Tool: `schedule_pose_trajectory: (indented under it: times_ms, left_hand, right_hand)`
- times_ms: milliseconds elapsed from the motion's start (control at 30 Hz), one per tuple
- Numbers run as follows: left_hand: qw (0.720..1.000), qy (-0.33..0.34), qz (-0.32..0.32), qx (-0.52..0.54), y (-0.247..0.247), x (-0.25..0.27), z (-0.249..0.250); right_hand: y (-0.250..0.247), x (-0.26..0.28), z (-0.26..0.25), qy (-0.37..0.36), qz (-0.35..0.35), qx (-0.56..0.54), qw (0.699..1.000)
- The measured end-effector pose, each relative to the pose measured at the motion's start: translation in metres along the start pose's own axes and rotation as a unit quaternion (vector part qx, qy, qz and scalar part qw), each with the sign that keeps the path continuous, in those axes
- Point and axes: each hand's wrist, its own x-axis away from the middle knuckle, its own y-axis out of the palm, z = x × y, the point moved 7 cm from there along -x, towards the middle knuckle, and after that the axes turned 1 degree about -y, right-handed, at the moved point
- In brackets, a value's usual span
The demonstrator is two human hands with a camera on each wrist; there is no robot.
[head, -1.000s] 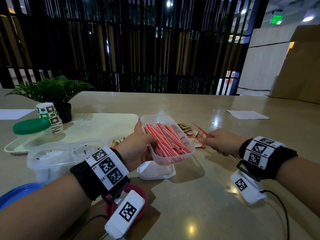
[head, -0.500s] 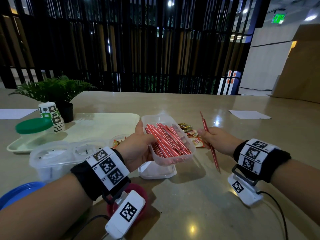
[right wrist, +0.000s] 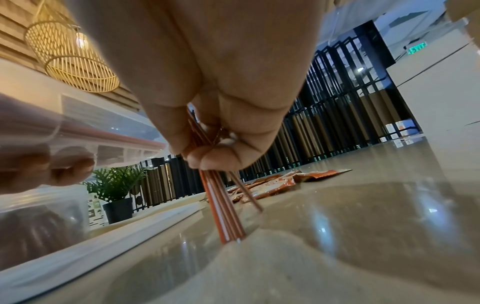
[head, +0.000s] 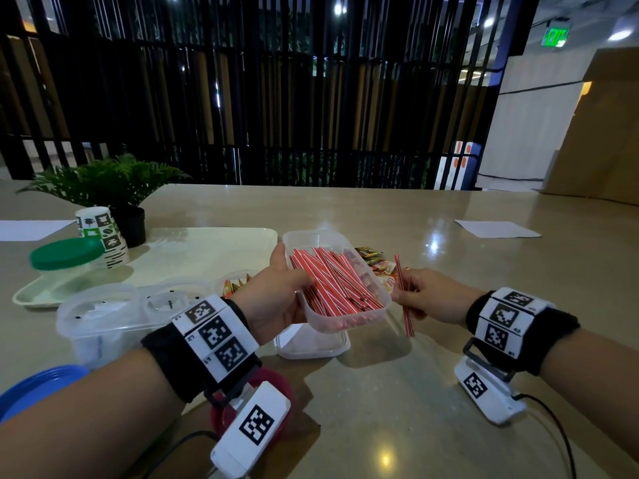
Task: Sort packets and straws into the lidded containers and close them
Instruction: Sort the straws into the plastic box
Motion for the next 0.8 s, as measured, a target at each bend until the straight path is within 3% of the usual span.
schedule_pose_trajectory:
  times_ms: [400,633,700,800]
  left_hand:
    - [1.0,-0.005,0.0,-0.015,0.003,0.002,-0.001]
    - [1.0,0.0,-0.005,-0.012,0.005,0.003,-0.002]
    - [1.0,0.006,-0.008,-0.011,0.007,0.004,-0.001]
    - [1.0,0.016,-0.007,-0.017,0.011,0.007,0.0]
  right_hand:
    - [-0.025,-0.001,-0.005,0.027,0.005,-0.052,0.998]
    - [-0.094,0.013,-0.082,-0.055,0.113,-0.124,0.984]
    - [-0.098,0.016,-0.108,-0.082,0.106,-0.158,0.978]
    - [-0.081,0.01,-0.137,-0.085,0.04,-0.147,0.985]
